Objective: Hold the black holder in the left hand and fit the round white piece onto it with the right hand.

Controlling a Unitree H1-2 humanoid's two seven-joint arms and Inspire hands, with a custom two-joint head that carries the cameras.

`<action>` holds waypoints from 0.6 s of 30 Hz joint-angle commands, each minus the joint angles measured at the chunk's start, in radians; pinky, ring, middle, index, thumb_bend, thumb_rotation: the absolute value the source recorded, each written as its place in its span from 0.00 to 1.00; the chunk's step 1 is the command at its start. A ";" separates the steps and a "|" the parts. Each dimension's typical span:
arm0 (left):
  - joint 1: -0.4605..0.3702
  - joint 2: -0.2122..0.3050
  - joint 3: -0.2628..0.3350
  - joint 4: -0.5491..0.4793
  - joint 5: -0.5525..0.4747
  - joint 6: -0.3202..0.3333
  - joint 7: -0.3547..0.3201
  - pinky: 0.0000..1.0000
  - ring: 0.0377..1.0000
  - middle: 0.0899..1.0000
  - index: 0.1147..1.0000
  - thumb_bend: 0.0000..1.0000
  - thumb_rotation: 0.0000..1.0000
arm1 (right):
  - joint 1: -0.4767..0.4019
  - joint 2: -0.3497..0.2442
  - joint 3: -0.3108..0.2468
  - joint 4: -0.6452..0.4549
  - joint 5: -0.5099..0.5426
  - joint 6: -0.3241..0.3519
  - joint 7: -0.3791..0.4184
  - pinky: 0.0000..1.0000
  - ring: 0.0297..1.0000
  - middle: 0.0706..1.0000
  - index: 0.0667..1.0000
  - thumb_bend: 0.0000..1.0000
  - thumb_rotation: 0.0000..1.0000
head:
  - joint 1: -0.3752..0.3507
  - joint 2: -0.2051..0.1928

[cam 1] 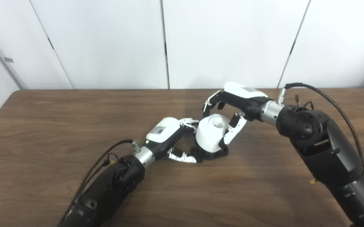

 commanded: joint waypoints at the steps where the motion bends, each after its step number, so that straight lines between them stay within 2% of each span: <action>1: 0.045 0.013 -0.027 0.034 0.020 0.043 -0.091 0.79 0.88 0.84 0.41 0.52 0.07 | -0.035 0.001 -0.004 -0.010 -0.002 -0.026 -0.026 0.73 0.79 0.74 0.44 0.52 0.13 | 0.001 0.001; 9: 0.043 0.015 -0.028 0.024 0.026 0.053 -0.102 0.80 0.88 0.84 0.41 0.52 0.07 | -0.034 -0.004 0.009 -0.007 0.001 -0.038 -0.019 0.73 0.78 0.74 0.44 0.52 0.13 | 0.000 0.005; 18: 0.042 0.012 -0.026 0.025 0.026 0.055 -0.105 0.80 0.88 0.84 0.41 0.52 0.07 | -0.040 -0.020 0.067 -0.012 -0.023 -0.036 0.021 0.72 0.77 0.74 0.44 0.52 0.13 | 0.001 0.007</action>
